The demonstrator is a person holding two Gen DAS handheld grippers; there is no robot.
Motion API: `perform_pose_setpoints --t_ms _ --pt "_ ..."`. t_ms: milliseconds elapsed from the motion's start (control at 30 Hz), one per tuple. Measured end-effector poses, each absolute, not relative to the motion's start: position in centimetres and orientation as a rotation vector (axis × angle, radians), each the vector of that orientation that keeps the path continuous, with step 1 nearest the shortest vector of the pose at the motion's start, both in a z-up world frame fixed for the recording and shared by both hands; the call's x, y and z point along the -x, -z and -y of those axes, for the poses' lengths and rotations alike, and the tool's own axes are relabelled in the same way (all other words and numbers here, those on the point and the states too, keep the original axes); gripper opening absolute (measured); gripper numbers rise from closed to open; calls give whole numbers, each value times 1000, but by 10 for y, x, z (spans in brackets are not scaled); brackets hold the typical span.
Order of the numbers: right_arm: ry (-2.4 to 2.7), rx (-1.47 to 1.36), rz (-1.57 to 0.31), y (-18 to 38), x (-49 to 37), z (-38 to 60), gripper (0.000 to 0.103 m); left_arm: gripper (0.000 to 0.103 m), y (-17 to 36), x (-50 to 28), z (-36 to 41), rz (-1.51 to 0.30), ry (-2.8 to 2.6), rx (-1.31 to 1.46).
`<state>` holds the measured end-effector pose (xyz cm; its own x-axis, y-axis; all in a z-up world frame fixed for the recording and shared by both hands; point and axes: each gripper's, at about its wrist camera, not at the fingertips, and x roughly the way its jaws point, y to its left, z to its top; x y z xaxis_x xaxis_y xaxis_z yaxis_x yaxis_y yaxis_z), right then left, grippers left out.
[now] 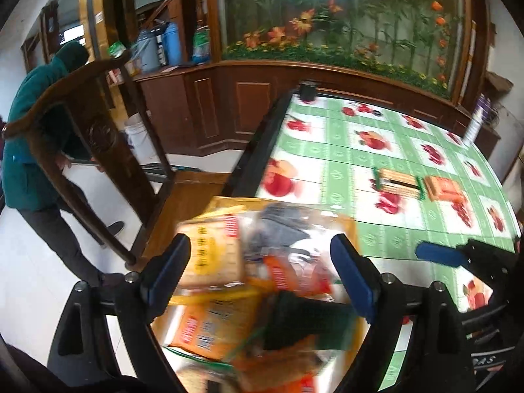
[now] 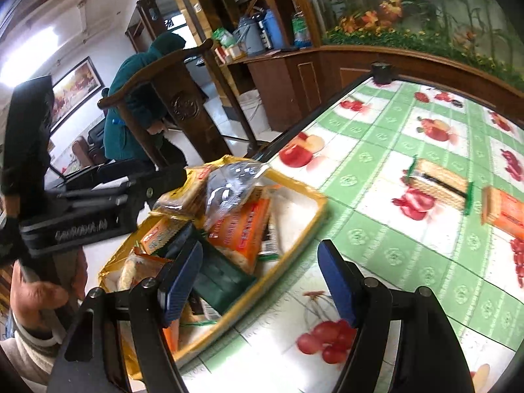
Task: Organize snacks
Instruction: 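Move both tools back over the two cracker packs on the table, then grasp the striped cracker pack with the left gripper while the right grasps the orange cracker pack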
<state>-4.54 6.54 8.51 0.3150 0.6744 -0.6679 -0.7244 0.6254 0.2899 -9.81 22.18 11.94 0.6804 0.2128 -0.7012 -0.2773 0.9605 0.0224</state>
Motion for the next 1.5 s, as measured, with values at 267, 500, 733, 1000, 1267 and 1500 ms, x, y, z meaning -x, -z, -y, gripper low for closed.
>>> perform_pose_setpoints --t_ms 267,500,733,1000,1267,1500 --pt "-816 47 -843 -83 30 -18 73 88 -112 77 -163 -792 -203 51" --pt "-720 22 -840 -80 18 31 73 88 -109 58 -123 -799 -150 50" --pt "-614 -3 -856 -72 1 80 74 88 -107 32 -94 -823 -116 68" --pt "-579 -10 -870 -66 -20 106 74 88 -94 -6 -64 -877 -108 61" --pt "-540 60 -816 -75 -74 91 74 88 -89 -20 -78 -885 -148 129" --pt "-503 253 -783 -67 -157 34 74 88 -84 -29 -106 -894 -208 234"
